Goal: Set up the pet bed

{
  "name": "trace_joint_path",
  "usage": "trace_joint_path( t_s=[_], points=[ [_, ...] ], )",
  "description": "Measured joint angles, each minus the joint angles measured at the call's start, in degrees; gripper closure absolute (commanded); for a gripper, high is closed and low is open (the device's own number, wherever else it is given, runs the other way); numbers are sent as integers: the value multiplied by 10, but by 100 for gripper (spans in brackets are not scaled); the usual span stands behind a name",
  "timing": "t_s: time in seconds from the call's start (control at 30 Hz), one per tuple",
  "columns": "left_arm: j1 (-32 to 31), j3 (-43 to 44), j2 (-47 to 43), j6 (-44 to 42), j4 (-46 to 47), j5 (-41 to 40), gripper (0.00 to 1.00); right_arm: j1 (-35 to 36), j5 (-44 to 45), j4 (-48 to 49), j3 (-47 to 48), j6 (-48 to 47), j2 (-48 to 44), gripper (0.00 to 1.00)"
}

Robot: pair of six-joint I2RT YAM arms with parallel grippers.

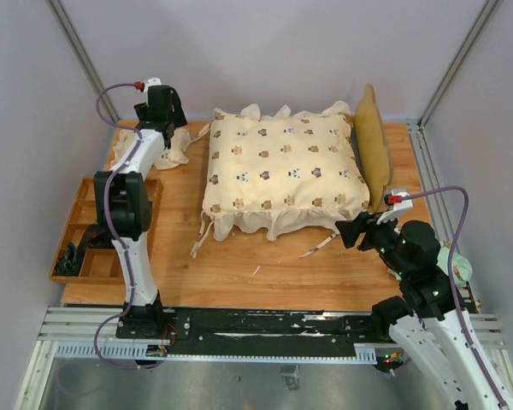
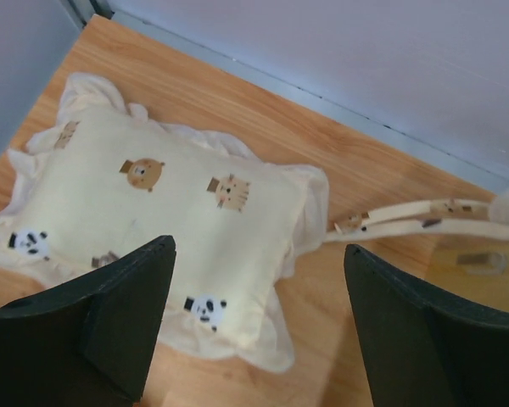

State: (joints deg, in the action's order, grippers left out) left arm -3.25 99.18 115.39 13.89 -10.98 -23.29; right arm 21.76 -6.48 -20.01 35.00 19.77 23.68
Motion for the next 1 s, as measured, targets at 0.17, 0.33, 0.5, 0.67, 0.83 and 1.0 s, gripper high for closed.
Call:
trace_joint_path(
  t_s=[0.17,0.33,0.5,0.67,0.83,1.0],
  points=[
    [23,104,117,15,-21,22,12,0,17,-13,9,-23,11,37],
    [32,174,192,41,-49,21,14,0,31,-7,22,-26,42,38],
    [42,169,224,64,-64,20,34,0,30,-3,22,-14,63,39],
    [52,123,217,80,-34,19,99,0,35,-2,22,-17,65,39],
    [57,111,196,58,-42,45,100,0,59,-5,37,-33,56,39],
    [57,39,71,24,-53,80,97,0,58,18,29,-33,19,39]
  ],
)
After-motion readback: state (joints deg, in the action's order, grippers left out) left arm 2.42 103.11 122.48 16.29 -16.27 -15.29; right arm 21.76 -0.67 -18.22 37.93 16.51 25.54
